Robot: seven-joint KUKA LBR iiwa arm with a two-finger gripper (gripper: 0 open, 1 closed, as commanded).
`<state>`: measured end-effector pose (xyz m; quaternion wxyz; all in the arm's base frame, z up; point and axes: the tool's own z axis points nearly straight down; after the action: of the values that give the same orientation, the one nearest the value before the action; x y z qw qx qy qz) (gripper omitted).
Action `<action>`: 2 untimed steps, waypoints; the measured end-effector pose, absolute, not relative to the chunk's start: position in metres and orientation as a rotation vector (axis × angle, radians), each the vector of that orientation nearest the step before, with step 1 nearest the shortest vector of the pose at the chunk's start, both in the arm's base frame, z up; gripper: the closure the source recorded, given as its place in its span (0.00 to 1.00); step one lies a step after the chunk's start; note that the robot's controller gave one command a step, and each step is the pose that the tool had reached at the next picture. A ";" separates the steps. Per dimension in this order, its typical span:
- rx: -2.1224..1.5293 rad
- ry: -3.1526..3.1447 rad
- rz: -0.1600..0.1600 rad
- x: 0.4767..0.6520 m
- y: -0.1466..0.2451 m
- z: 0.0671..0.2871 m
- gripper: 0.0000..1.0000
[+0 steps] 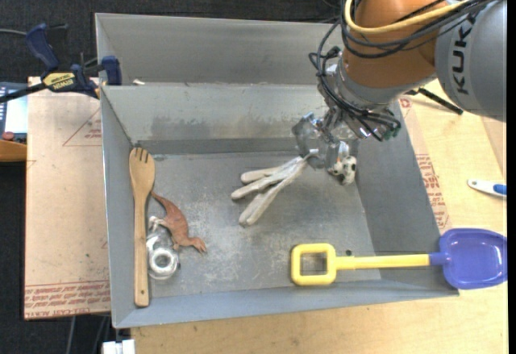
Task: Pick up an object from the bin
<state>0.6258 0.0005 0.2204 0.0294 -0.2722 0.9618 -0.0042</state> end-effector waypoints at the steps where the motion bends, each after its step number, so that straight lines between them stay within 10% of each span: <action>1: -0.773 2.993 -0.008 0.616 -0.002 0.211 1.00; 2: -0.958 2.938 -0.014 0.650 -0.022 0.177 1.00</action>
Offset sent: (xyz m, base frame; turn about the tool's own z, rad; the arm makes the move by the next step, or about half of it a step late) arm 0.0235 -0.0220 -0.0408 -0.0829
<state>0.6500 -0.0220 0.1773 0.0259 -0.3098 0.9504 -0.0046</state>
